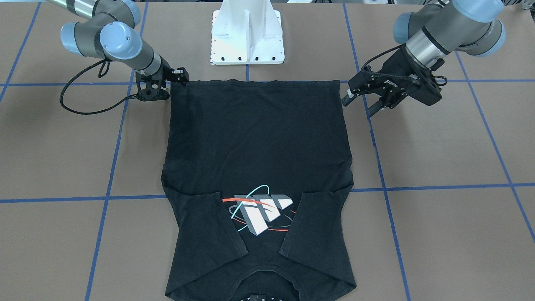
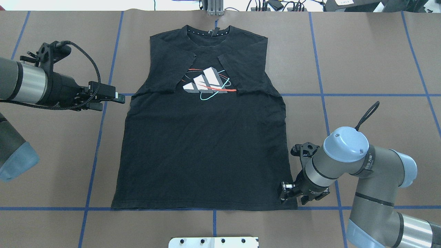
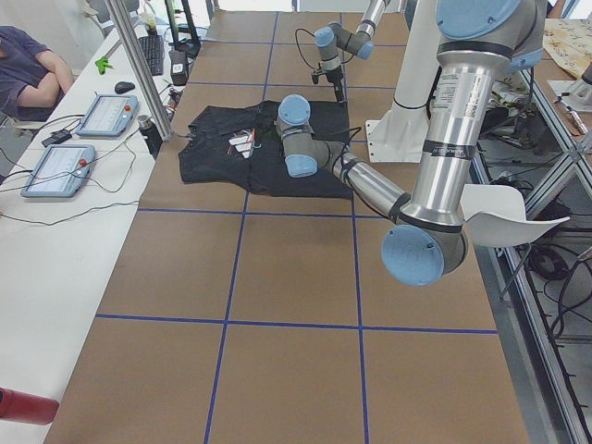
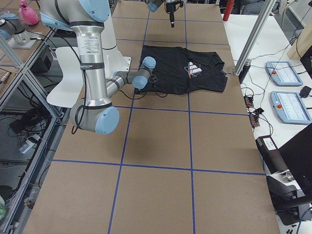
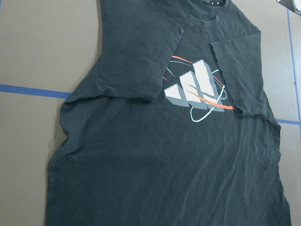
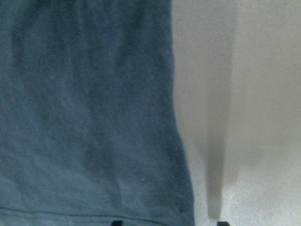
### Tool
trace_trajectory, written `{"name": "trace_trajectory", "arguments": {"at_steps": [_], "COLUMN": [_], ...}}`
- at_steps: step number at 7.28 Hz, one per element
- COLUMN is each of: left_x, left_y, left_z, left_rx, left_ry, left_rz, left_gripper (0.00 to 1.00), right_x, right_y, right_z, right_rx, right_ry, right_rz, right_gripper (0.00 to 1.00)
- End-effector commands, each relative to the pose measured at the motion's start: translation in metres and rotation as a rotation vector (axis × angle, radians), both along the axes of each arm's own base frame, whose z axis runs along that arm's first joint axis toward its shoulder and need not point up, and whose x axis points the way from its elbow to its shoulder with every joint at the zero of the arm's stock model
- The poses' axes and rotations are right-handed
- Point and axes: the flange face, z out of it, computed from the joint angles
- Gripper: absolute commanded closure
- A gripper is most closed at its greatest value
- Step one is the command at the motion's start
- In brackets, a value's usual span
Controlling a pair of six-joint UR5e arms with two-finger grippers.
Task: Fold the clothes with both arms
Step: 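Grasp the nearest hem corner with the right gripper while the left gripper lowers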
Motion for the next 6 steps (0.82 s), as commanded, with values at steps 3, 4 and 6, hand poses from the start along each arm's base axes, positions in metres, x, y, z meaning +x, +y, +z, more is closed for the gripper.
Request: {"name": "trace_trajectory", "arguments": {"at_steps": [3, 4, 6], "left_x": [0.0003, 0.0004, 0.0003], "left_y": [-0.0001, 0.0001, -0.0001], "left_z": [-0.0005, -0.0005, -0.0005], "left_rx": [0.001, 0.001, 0.001], "left_ry": [0.0, 0.001, 0.0], "left_rz": [-0.001, 0.001, -0.001], "left_gripper": [0.0, 0.0, 0.0], "right_x": [-0.0017, -0.002, 0.0006], "right_y": [0.0042, 0.0042, 0.0048], "right_z": [0.0046, 0.0054, 0.0063], "right_rx": [-0.005, -0.006, -0.01], "right_ry": [0.009, 0.011, 0.011], "right_rz": [-0.009, -0.011, -0.013], "right_gripper": [0.36, 0.62, 0.75]}}
